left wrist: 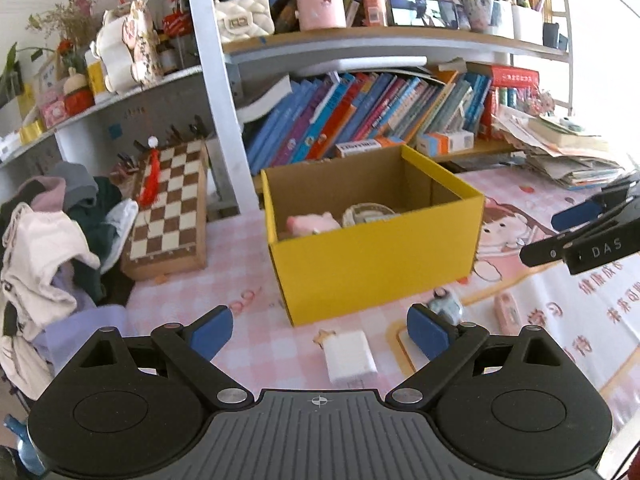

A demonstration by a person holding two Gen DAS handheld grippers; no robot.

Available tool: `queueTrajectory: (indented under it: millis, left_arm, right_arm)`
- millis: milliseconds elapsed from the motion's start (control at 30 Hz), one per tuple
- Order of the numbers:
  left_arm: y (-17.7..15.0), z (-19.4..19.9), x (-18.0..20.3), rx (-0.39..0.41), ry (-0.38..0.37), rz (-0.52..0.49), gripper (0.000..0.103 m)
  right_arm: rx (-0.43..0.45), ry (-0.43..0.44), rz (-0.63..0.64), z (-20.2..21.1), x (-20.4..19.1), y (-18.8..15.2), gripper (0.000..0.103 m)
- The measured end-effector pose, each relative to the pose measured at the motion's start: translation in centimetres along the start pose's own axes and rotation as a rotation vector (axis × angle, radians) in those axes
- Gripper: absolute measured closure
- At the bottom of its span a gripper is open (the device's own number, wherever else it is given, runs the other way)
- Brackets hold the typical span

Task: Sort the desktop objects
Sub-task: 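Withdraw both tools from the box back toward the desk, then move both tools toward the small white adapter and pink USB stick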

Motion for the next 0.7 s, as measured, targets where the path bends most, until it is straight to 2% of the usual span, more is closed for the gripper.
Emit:
queueTrajectory:
  millis: [233, 500, 700]
  left_arm:
    - [-1.9, 0.3, 0.5, -0.030, -0.023, -0.012, 0.007]
    - [-4.4, 0.7, 1.4, -0.070, -0.041, 0.012, 0.007]
    - [-5.9, 0.6, 2.8, -0.105, -0.068, -0.033, 0.007]
  right_arm:
    - [-0.037, -0.009, -0.057, 0.2, -1.1, -3.5, 0.029]
    - [-0.077, -0.026, -0.181, 0.3, -2.4, -8.3, 0.029]
    - [-0.065, -0.048, -0.205, 1.0, -2.7, -9.6, 0.026]
Point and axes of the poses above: each gripper's, at about its wrist camera, not at the fingertips, and z roughly against the way its jaws point, x to its right, y to its top, the point moved 5 cm from there along -z, roughly the way its jaws point, and after that the axes turned 11 degrees about -x, right-handed, at the moved point
